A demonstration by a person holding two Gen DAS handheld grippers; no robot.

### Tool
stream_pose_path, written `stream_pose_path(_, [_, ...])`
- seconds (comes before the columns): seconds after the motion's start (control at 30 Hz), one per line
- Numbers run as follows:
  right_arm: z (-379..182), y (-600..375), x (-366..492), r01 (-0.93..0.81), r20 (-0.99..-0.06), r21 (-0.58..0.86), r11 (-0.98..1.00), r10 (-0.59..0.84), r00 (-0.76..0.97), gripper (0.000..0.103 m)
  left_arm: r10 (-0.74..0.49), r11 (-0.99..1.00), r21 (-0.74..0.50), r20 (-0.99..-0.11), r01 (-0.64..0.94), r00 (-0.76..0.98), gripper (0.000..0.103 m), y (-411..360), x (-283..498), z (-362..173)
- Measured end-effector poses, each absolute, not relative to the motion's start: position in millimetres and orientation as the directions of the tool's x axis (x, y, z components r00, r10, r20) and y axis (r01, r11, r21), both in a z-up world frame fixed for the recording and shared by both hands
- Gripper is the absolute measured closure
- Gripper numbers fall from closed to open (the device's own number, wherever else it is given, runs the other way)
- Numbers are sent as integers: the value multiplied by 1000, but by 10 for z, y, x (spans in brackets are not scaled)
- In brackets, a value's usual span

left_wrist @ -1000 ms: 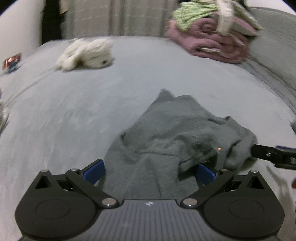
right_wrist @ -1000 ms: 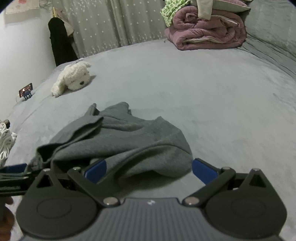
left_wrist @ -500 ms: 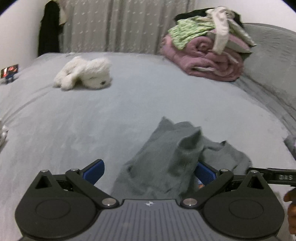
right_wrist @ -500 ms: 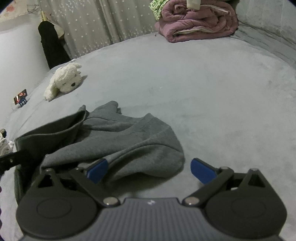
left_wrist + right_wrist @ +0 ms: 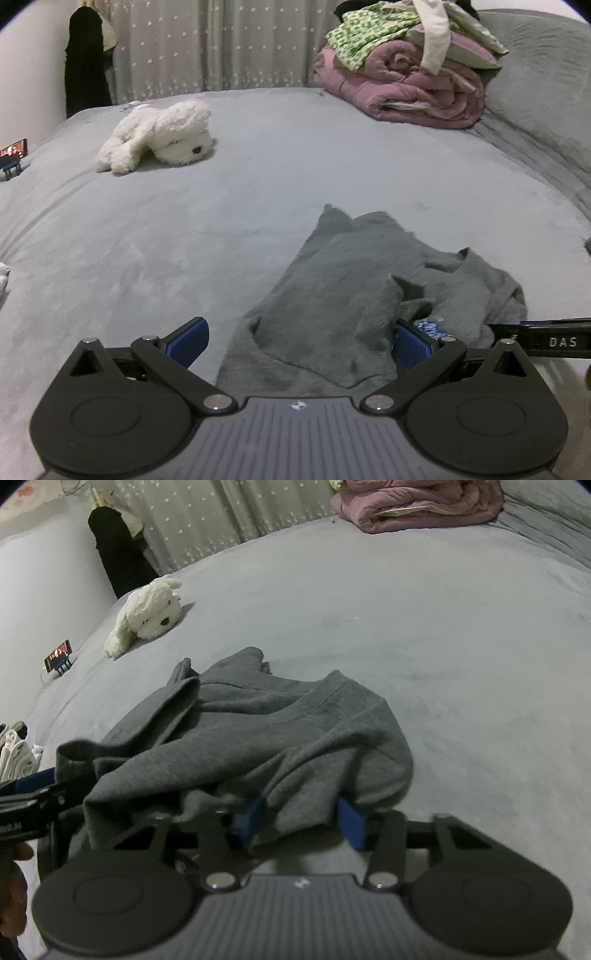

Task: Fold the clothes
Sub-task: 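Lower both grippers toward the crumpled grey shirt on the bed, then close the left gripper on the shirt edge while the right gripper grasps another edge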

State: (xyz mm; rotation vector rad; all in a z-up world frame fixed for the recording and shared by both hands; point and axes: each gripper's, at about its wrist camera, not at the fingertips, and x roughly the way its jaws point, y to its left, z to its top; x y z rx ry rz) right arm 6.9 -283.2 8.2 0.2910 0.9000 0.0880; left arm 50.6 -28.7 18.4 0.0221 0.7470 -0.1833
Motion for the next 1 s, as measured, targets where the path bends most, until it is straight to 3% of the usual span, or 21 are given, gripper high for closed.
stream_pose_path(0.13, [134, -2834, 41, 35, -743, 270, 962, 185, 643, 89, -143, 984, -19, -669, 175, 729, 1, -290, 477, 173])
stream_pose_path(0.43, [572, -2843, -177, 34, -588, 91, 995, 27, 809, 92, -155, 987, -64, -666, 151, 729, 16, -67, 499, 235])
stream_pose_path(0.57, [765, -2873, -313, 89, -482, -50, 995, -102, 870, 92, -164, 985, -81, -685, 150, 709, 58, 30, 520, 228])
stream_pose_path(0.7, [758, -3025, -290, 117, -508, -19, 993, -110, 854, 92, -191, 981, -111, -686, 159, 702, 78, 98, 500, 246])
stream_pose_path(0.8, [775, -3081, -298, 132, -494, -4, 991, -117, 861, 92, -191, 982, -123, -673, 146, 714, 87, 168, 473, 302])
stream_pose_path(1.0, [942, -3051, -453, 140, -354, -58, 989, -151, 923, 93, -154, 987, -144, -650, 78, 744, 89, 474, 440, 414])
